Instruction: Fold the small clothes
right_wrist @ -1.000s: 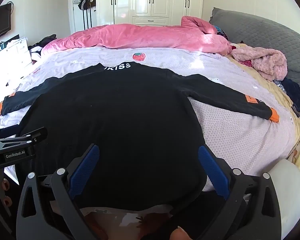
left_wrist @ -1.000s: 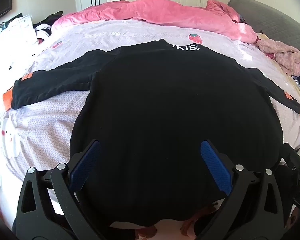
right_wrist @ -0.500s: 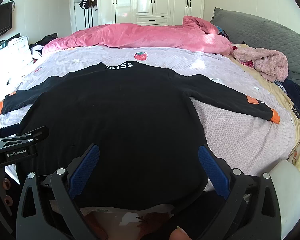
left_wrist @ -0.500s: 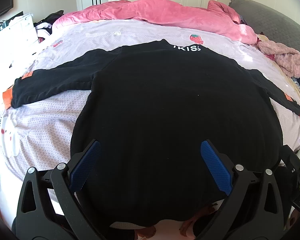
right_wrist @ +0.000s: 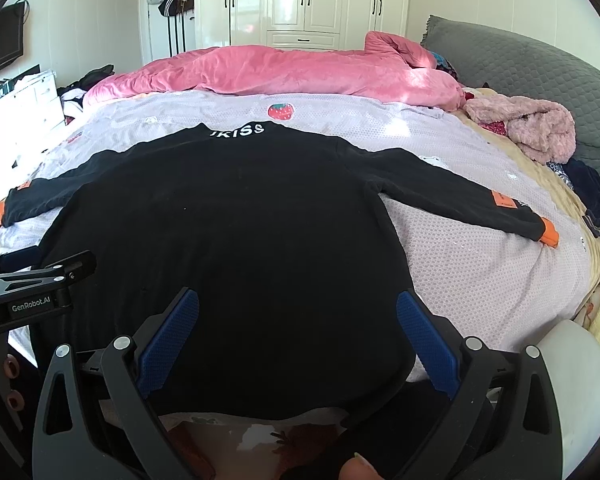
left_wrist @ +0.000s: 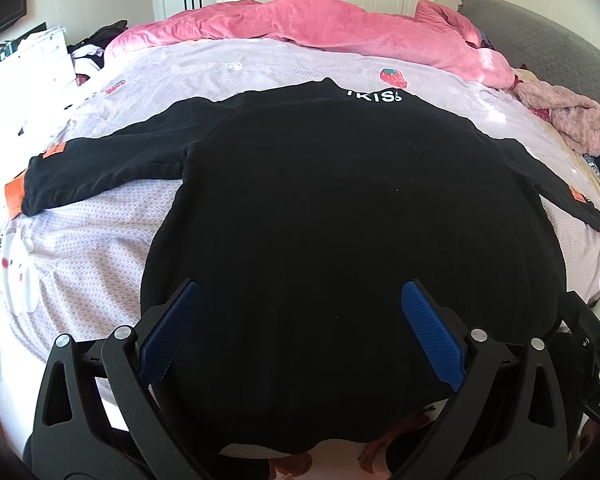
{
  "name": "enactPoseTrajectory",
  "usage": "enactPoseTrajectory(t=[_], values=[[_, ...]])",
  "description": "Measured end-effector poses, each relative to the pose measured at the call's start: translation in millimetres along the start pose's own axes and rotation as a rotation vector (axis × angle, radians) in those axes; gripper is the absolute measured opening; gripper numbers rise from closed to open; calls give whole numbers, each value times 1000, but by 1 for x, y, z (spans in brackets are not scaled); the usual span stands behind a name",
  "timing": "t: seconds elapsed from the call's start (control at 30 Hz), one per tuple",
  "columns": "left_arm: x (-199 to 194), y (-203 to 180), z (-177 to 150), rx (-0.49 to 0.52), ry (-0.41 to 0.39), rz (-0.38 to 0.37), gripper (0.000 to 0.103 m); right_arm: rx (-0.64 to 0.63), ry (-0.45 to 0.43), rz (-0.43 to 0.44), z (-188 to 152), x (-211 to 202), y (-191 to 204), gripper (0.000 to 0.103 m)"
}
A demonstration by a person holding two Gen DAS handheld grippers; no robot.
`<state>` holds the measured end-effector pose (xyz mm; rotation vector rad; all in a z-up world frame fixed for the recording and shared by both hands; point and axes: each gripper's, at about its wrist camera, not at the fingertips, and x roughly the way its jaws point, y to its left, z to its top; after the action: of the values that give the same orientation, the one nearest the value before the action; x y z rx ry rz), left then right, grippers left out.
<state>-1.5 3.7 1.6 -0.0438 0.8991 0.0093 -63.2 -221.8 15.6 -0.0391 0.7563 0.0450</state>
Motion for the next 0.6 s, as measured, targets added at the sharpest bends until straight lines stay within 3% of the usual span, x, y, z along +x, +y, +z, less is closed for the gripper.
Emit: enactPoseTrajectory(t=[0.6], values=[[2,-1,0,4,-2,1,94,6,-6,-5,-1,0,-2,99]])
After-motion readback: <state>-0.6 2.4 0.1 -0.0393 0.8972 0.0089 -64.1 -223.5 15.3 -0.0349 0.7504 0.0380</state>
